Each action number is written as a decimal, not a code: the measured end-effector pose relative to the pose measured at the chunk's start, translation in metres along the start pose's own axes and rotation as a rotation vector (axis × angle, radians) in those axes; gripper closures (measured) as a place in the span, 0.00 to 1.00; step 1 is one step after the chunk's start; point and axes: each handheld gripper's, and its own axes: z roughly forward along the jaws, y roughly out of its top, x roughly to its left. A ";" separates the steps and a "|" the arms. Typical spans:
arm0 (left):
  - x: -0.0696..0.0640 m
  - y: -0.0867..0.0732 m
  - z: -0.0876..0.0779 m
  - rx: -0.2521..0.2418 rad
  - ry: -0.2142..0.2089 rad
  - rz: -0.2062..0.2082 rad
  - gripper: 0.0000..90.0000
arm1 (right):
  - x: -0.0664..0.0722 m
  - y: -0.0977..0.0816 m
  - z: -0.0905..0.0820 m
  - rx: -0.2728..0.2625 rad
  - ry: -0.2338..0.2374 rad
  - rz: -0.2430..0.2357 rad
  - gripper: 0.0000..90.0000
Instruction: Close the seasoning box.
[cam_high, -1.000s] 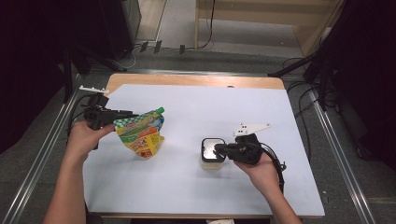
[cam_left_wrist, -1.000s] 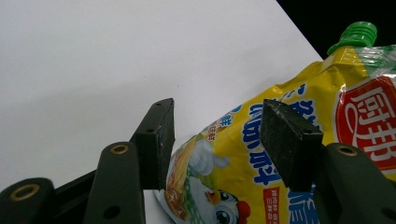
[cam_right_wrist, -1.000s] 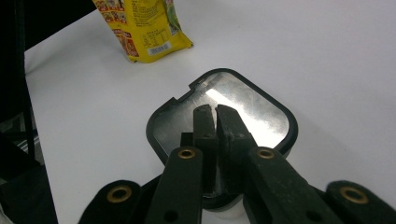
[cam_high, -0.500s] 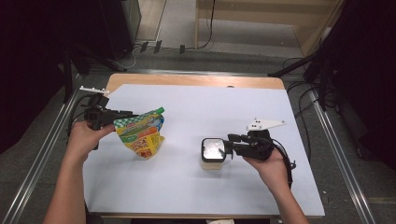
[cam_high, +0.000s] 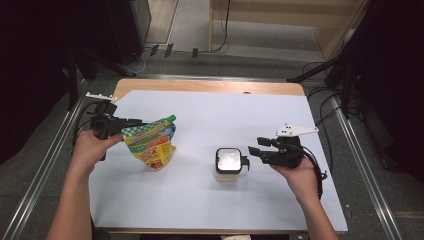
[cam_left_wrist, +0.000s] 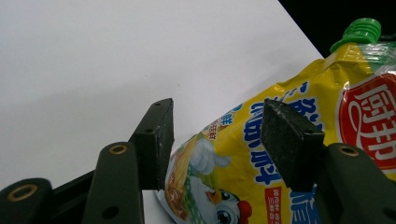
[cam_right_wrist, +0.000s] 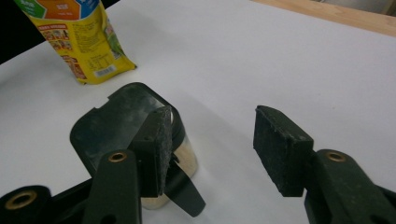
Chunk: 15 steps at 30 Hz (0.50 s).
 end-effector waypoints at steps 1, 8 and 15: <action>0.000 0.000 0.000 0.000 0.002 0.000 0.50 | -0.001 -0.001 -0.001 -0.002 -0.005 0.005 0.52; -0.001 0.000 0.001 0.002 0.003 0.003 0.50 | -0.015 -0.006 -0.008 -0.036 -0.044 0.000 0.43; 0.000 0.000 0.001 0.000 0.004 0.002 0.50 | -0.030 -0.015 -0.011 -0.066 -0.084 0.045 0.39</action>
